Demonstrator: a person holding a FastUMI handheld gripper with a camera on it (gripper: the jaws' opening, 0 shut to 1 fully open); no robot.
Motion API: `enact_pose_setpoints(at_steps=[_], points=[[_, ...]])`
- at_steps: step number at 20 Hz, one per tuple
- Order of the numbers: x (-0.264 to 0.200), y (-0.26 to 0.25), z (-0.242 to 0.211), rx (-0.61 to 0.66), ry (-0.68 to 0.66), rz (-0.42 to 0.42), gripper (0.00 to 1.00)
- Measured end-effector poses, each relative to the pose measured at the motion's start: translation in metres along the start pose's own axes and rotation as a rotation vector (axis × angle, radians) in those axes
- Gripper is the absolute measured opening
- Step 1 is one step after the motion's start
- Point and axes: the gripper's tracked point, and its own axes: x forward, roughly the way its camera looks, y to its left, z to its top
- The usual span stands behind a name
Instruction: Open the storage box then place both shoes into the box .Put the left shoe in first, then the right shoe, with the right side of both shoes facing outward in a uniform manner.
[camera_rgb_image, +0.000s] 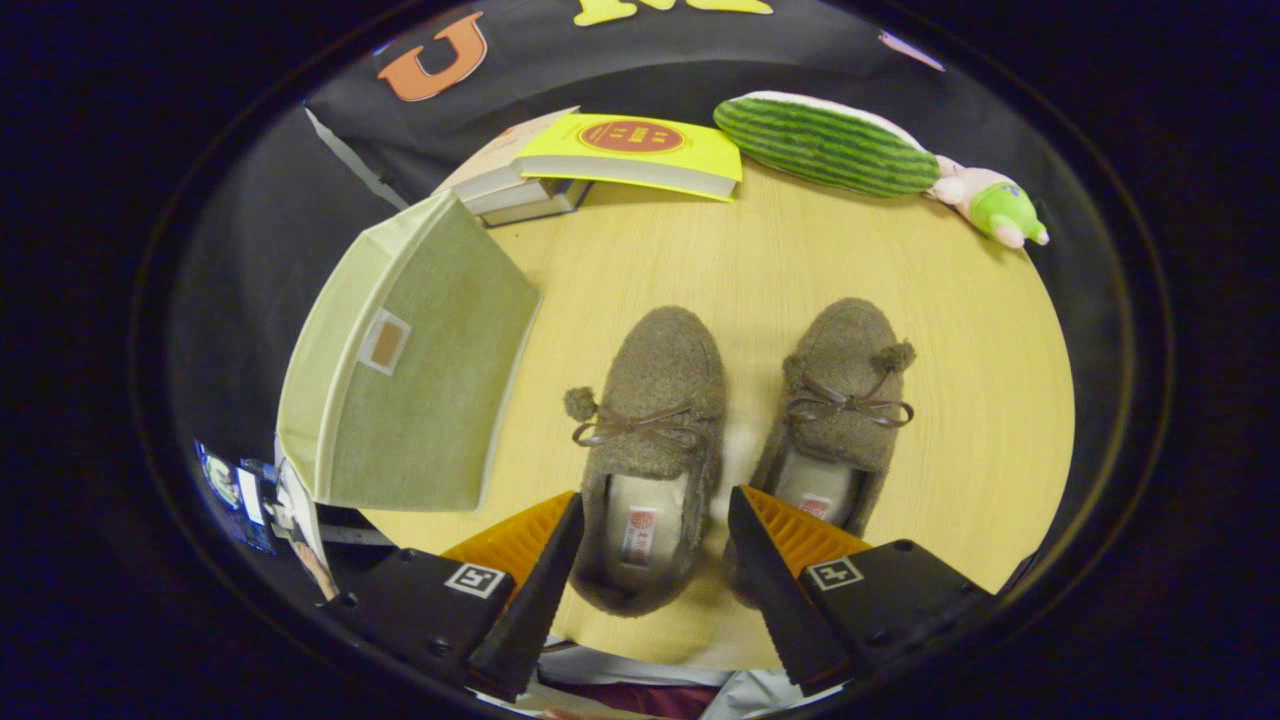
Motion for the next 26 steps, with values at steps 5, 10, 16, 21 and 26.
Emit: enact_pose_setpoints(at_steps=[5, 10, 16, 21, 26], points=[[0.021, -0.002, -0.002, 0.01, 0.024, -0.03, 0.68], [0.044, -0.008, -0.006, 0.039, 0.083, -0.043, 0.48], [0.04, -0.016, 0.001, 0.122, 0.108, -0.013, 0.06], [0.003, -0.01, 0.013, 0.213, 0.044, 0.021, 0.06], [-0.044, 0.011, 0.026, 0.233, -0.002, 0.068, 0.06]])
